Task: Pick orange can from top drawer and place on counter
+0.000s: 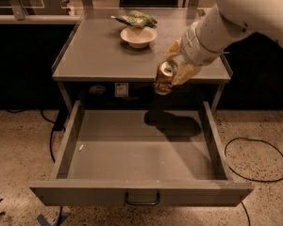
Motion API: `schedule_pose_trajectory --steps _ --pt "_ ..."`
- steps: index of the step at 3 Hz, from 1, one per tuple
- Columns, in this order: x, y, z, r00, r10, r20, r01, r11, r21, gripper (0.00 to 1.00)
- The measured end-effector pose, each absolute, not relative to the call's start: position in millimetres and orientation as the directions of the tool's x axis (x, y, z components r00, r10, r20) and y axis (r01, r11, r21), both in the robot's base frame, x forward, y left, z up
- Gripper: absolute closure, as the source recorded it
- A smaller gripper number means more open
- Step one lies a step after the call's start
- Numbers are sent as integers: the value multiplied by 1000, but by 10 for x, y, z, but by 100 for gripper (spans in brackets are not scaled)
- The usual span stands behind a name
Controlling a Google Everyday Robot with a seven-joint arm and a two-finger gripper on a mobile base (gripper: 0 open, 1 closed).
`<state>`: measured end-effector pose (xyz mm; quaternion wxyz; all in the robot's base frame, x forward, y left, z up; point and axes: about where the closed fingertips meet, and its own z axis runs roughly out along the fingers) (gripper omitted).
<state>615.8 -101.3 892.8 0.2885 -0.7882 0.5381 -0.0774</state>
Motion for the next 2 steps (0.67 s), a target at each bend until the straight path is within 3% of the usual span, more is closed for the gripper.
schedule_pose_trajectory --steps 2 --pt "6424 -901 9585 457 -871 -178 -772 -290 -566 100"
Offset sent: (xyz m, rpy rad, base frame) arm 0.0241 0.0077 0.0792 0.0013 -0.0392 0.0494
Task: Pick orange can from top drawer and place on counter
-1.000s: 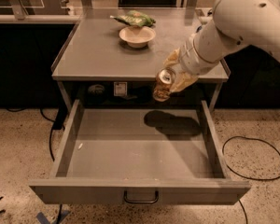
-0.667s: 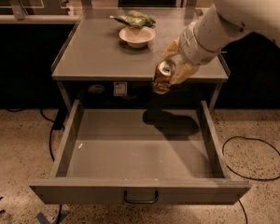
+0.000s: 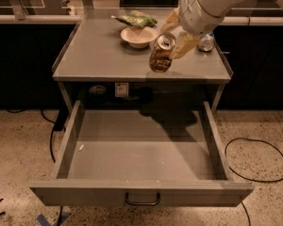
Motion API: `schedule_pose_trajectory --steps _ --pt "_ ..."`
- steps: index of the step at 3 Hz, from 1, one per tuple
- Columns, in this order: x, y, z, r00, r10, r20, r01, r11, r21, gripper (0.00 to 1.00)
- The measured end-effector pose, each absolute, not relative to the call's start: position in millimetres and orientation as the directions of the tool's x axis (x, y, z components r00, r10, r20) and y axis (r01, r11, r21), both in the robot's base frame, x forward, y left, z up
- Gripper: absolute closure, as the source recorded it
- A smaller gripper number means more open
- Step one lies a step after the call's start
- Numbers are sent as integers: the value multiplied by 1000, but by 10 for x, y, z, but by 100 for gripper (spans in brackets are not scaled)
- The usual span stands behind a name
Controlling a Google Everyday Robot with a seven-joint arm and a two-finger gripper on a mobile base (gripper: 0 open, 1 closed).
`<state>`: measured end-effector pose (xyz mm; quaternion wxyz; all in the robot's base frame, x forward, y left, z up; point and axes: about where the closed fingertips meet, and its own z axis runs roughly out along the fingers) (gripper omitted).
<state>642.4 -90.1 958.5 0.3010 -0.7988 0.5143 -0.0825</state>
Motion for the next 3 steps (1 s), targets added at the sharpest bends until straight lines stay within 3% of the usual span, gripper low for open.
schedule_pose_trajectory --steps 3 --pt "6633 -847 9430 491 -850 -193 -773 -322 -546 100"
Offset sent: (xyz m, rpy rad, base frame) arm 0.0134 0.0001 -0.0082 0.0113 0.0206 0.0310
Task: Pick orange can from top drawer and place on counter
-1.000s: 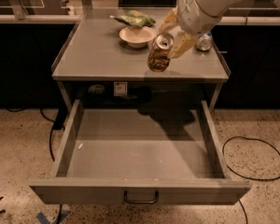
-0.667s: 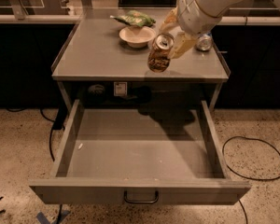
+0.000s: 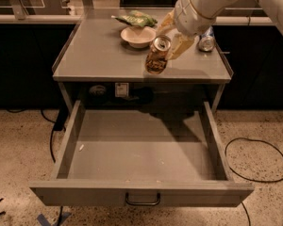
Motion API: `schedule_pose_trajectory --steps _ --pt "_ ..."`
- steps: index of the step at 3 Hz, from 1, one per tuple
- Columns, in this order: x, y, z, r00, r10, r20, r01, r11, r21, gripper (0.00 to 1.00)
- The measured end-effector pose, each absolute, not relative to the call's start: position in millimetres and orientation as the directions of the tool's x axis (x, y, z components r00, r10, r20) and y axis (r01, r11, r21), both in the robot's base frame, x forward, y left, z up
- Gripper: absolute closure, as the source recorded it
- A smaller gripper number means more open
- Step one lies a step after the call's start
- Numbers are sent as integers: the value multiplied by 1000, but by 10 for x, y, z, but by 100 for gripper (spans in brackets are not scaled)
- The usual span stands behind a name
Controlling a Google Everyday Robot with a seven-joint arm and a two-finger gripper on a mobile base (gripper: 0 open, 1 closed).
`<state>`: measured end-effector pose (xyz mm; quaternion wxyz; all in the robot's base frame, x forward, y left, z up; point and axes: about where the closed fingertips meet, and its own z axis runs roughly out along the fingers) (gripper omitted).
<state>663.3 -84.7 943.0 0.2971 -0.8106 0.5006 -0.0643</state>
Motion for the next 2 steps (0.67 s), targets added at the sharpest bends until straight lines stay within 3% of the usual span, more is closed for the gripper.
schedule_pose_trajectory --steps 2 --pt "7130 -818 9161 533 -821 -205 -777 -378 -504 100"
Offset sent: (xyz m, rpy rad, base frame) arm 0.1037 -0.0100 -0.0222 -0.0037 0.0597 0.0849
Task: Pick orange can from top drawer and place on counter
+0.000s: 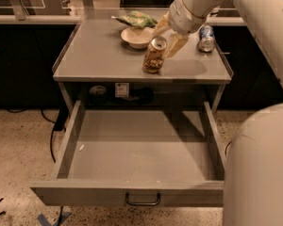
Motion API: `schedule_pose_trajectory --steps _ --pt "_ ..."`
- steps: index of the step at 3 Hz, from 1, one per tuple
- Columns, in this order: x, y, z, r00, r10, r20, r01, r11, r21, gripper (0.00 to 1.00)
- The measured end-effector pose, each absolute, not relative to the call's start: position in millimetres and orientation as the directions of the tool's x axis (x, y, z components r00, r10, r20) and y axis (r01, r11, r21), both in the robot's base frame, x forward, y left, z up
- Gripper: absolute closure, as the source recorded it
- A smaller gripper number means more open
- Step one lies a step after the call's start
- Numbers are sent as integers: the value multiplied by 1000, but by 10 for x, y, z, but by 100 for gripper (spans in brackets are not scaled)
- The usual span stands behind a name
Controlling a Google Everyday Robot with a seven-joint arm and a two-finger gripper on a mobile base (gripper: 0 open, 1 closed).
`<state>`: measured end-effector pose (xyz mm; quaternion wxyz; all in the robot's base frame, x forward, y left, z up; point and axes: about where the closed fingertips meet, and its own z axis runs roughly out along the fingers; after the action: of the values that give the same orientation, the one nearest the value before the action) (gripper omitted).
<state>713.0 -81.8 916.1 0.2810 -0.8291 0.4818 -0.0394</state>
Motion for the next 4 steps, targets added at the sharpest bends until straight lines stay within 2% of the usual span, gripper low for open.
schedule_pose_trajectory --steps 2,3,4 --pt "7515 -884 8863 485 -820 -304 -836 -332 -438 100" --pt "7580 -893 8918 486 -819 -303 -829 -322 -458 82" --pt "7580 -893 8918 486 -819 -303 -829 -322 -458 59"
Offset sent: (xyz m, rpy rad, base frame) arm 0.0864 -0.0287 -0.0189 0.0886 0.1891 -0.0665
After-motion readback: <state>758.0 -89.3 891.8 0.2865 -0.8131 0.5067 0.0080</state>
